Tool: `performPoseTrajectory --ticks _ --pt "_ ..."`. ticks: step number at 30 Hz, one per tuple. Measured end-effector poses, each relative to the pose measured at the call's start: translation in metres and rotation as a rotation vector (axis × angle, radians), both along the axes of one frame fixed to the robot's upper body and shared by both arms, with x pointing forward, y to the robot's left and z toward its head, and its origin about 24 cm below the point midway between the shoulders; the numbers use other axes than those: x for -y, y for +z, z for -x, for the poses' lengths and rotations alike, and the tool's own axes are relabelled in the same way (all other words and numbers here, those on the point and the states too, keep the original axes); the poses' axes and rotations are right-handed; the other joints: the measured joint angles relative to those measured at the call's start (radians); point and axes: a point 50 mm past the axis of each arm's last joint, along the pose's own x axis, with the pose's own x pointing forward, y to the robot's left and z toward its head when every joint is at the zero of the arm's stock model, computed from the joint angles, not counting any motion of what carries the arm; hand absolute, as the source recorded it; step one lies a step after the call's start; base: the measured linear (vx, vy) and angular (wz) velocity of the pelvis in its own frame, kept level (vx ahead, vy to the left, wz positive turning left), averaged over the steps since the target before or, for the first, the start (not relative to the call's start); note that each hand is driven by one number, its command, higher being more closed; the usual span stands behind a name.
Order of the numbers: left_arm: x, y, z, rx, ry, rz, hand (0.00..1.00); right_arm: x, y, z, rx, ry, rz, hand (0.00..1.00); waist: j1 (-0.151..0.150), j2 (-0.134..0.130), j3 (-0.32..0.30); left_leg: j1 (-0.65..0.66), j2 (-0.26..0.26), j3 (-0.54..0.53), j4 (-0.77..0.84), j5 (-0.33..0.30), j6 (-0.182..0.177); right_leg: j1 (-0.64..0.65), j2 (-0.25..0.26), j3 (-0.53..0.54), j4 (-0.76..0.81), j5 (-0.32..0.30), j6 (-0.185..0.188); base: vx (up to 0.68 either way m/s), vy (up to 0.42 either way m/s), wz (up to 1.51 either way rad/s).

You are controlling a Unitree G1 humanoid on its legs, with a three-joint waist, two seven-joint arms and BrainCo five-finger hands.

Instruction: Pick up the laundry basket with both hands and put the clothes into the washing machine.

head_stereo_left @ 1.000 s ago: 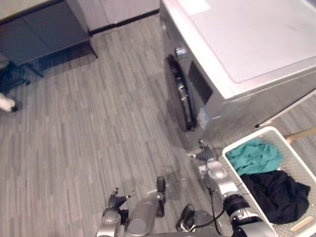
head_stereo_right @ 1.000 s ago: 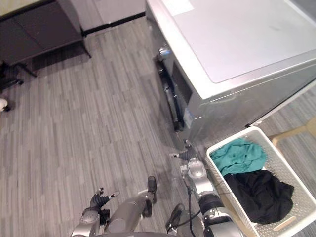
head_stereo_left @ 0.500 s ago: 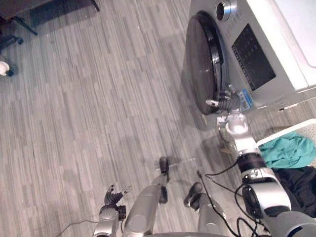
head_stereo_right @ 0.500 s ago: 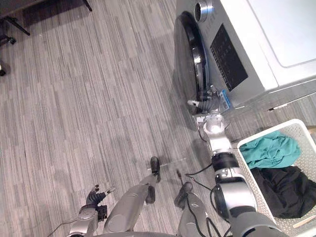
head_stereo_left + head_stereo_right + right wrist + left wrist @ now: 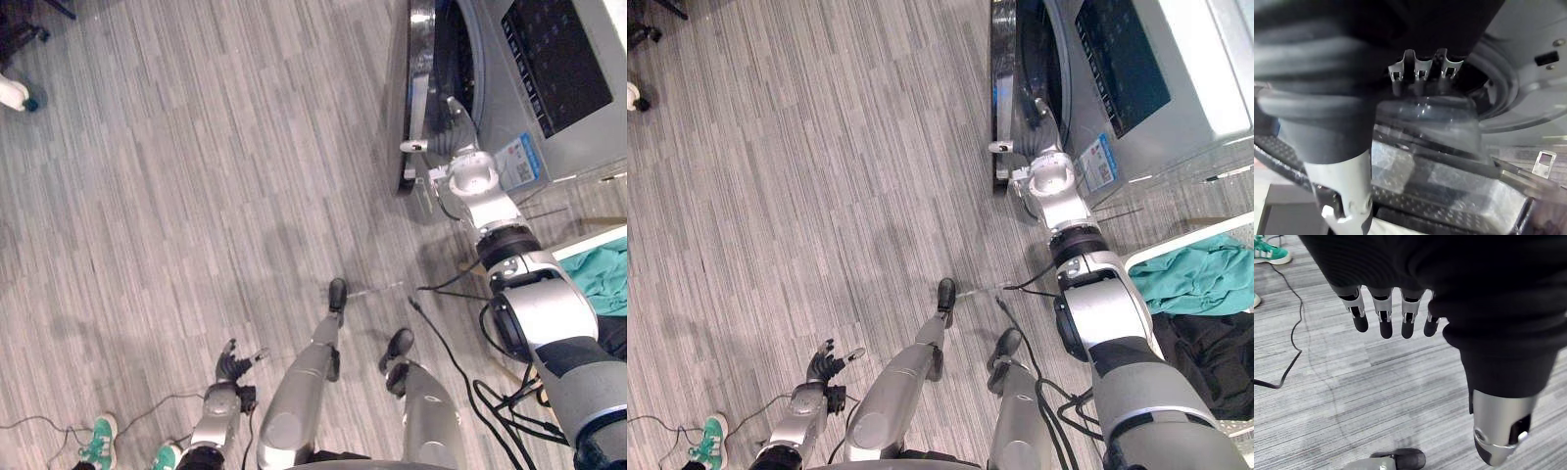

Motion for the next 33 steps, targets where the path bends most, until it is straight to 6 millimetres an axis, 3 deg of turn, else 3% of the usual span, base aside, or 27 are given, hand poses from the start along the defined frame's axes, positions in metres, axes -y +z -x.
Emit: performPoseTrajectory --ticks 3,6,10,12,15,20,23,26,31,33 --pt "0.006 0.009 -0.015 0.045 -0.056 -0.016 0.0 -0.014 -0.002 -0.001 -0.007 0.021 0.06 0.0 0.024 0.003 0.001 -0.003 0.006 -0.048 -0.008 0.005 -0.006 -0.022 0.002 -0.004 0.035 -0.013 -0.016 -0.06 -0.119 0.02" --pt "0.013 0.019 -0.031 0.087 -0.117 -0.035 0.0 -0.043 0.007 -0.005 -0.025 0.063 0.084 0.0 0.031 0.014 0.007 -0.011 0.007 -0.106 -0.007 0.005 -0.007 -0.029 0.0 -0.035 0.072 -0.044 -0.027 -0.05 -0.126 0.29" --pt "0.028 0.033 -0.05 0.149 -0.187 -0.041 0.0 -0.092 0.036 -0.002 0.046 0.183 0.106 0.0 0.094 0.028 0.012 -0.045 0.002 -0.169 -0.007 0.029 -0.041 -0.057 -0.016 -0.086 0.128 -0.09 -0.045 -0.03 -0.15 0.49" --pt "0.034 0.035 -0.054 0.165 -0.198 -0.03 0.0 -0.11 0.064 0.003 0.125 0.232 0.098 0.0 0.122 0.043 0.019 -0.058 -0.018 -0.212 -0.006 0.035 -0.038 -0.065 -0.044 -0.128 0.188 -0.131 -0.045 0.01 -0.166 0.75" --pt "0.035 0.034 -0.053 0.158 -0.195 -0.028 0.0 -0.123 0.087 0.01 0.212 0.283 0.075 0.0 0.133 0.043 0.019 -0.073 -0.032 -0.241 -0.01 0.055 -0.054 -0.076 -0.057 -0.131 0.228 -0.145 -0.048 0.02 -0.144 0.67" --pt "0.034 0.035 -0.054 0.158 -0.191 -0.028 0.0 -0.107 0.107 0.011 0.268 0.25 -0.033 0.0 0.13 0.043 0.019 -0.073 -0.027 -0.241 -0.01 0.055 -0.054 -0.091 -0.04 -0.073 0.238 -0.148 -0.041 -0.03 -0.073 0.0" --pt "0.034 0.038 -0.058 0.17 -0.185 -0.035 0.0 -0.089 0.109 0.009 0.277 0.2 -0.052 0.0 0.112 0.042 0.02 -0.074 -0.01 -0.195 -0.011 0.057 -0.052 -0.122 -0.02 -0.004 0.229 -0.127 -0.043 -0.11 -0.024 -0.69" --pt "0.034 0.047 -0.071 0.199 -0.183 -0.051 0.0 -0.07 0.098 0.01 0.293 0.179 -0.066 0.0 0.066 0.04 0.021 -0.082 0.023 -0.133 -0.012 0.057 -0.051 -0.153 0.021 0.067 0.185 -0.076 -0.042 -0.1 0.008 -0.78" --pt "0.03 0.077 -0.1 0.303 -0.154 -0.073 0.0 -0.045 0.041 0.013 0.202 0.158 -0.034 0.0 -0.026 0.016 0.04 -0.079 0.05 -0.023 -0.013 0.057 -0.051 -0.205 0.055 0.196 0.146 -0.002 -0.03 -0.06 0.011 -0.82" --pt "0.03 0.087 -0.107 0.34 -0.157 -0.081 0.0 -0.038 0.023 0.018 0.172 0.164 0.014 0.0 -0.05 0.004 0.048 -0.07 0.06 -0.001 -0.014 0.057 -0.051 -0.206 0.066 0.221 0.133 0.013 -0.028 -0.03 -0.023 -0.49"
